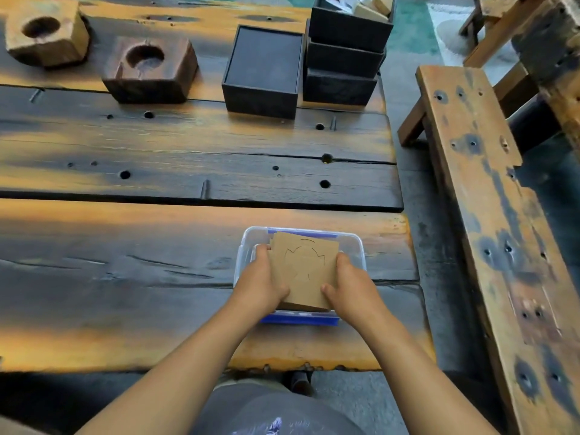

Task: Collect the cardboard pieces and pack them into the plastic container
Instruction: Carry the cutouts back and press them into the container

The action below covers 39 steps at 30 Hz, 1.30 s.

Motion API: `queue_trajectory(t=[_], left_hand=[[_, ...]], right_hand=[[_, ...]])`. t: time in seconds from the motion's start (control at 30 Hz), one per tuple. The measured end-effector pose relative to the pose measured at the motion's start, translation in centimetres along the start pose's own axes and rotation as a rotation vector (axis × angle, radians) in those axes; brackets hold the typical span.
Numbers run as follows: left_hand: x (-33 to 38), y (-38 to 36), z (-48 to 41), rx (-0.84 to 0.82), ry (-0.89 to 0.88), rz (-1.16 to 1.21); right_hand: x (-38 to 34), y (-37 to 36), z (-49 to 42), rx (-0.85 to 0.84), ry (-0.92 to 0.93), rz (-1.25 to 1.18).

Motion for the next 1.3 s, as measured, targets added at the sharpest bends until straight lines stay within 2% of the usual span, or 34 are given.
queue_trajectory(t=[0.37,0.57,0.7,1.3], left_hand=[[-2.0,-1.9,-0.2,-0.054,0.089,-0.032],[-2.4,-2.4,-0.5,-0.066,0.119,-0.087],[-2.6,-2.6,-0.6,-0.071,0.109,-0.123],[-0.8,-0.5,0.4,0.029,0.014,-0.151]], right_hand=[[0.7,-2.0,-1.9,-0.060,-0.002,0.055],[1.0,-2.6,-2.4,-0.020,0.015,0.066],[1.1,-2.6,-2.9,0.022,0.041,0.111],[1.3,-2.0,-4.0,-0.104,0.059,0.153]])
Point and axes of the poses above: each hand's wrist, its own z-axis away from the middle knuckle, its own y-axis out of the back of the hand, x = y × z, the point moved 5 cm from there along -z, towards the middle knuckle, and after that the axes turned 15 degrees about -y, right-handed, at the moved point
